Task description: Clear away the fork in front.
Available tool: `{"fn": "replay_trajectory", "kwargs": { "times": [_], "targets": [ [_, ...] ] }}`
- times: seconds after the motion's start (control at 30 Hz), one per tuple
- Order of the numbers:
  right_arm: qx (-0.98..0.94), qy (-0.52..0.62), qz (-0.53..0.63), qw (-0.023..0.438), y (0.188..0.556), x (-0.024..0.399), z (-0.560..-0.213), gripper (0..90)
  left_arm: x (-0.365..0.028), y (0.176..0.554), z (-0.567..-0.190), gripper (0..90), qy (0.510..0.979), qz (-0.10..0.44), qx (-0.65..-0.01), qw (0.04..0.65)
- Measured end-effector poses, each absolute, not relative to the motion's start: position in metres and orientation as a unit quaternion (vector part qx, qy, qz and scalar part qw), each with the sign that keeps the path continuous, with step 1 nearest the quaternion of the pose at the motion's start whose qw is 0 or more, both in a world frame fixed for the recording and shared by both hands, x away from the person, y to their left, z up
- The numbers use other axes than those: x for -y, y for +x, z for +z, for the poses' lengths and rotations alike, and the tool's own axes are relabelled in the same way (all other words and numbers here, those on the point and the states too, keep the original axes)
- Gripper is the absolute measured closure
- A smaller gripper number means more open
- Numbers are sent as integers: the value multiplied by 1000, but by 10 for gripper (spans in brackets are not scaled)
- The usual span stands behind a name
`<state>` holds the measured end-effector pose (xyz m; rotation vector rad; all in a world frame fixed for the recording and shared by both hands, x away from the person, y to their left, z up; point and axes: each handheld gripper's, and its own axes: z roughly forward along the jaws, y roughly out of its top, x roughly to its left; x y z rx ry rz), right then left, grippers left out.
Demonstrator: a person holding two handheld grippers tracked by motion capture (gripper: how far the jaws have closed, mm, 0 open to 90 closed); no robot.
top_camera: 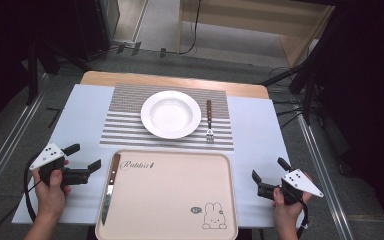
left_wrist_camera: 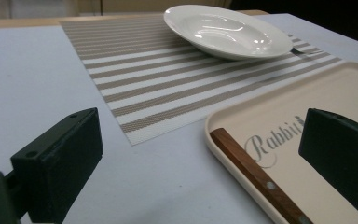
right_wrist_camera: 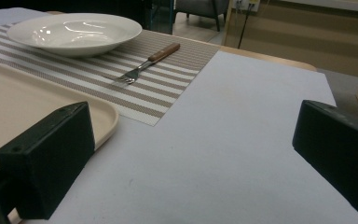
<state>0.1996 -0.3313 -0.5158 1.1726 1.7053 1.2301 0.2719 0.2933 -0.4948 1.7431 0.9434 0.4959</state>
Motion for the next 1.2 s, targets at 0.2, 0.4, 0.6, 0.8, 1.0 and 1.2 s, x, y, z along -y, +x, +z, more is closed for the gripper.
{"fn": "replay_trajectory", "kwargs": {
  "times": [0.2, 0.4, 0.6, 0.8, 1.0, 1.2],
  "targets": [
    [-666, 449, 481, 351, 204, 324, -509, 0, -301, 267, -496, 0, 715, 221, -390, 537],
    [-673, 450, 474, 347, 210, 315, -495, 0, -296, 268, -500, 0, 725, 210, -376, 537],
    [-677, 450, 471, 342, 217, 310, -484, 0, -295, 266, -500, 0, 727, 216, -370, 537],
    [-680, 447, 472, 340, 229, 305, -473, 0, -295, 264, -500, 0, 722, 224, -374, 537],
    [-684, 444, 473, 334, 245, 299, -463, 0, -293, 266, -500, 0, 725, 226, -377, 530],
    [-691, 436, 474, 329, 257, 293, -453, 0, -294, 265, -500, 0, 718, 234, -387, 529]
  ]
}}
